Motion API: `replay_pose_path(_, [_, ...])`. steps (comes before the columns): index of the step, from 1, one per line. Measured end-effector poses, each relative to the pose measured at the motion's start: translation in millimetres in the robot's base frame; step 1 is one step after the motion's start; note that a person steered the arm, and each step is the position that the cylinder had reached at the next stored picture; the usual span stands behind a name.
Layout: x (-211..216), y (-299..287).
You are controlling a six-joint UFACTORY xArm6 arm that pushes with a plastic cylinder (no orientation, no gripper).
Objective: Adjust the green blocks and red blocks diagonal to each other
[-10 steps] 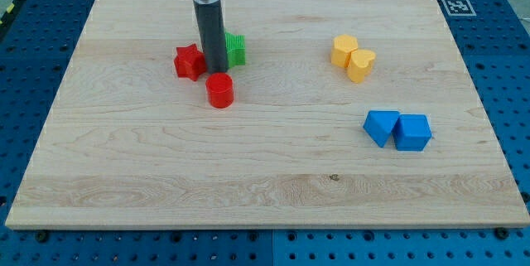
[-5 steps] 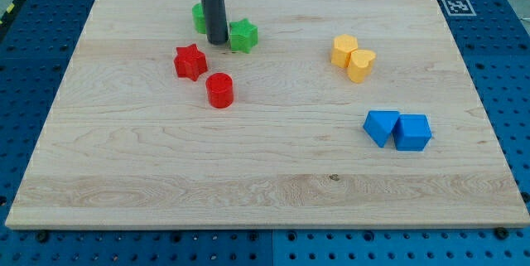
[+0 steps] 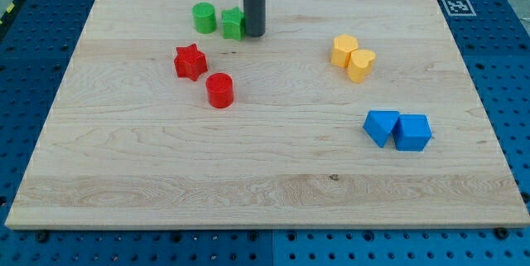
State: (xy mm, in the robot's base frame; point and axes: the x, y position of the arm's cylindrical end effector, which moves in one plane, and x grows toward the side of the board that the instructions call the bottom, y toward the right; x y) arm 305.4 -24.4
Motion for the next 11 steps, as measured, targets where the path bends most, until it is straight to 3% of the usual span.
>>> replay_pose_path(2, [-6.5,-21.4])
replay_pose_path(8, [76.8,-116.8])
replay_pose_path(11, [114.9,-80.2])
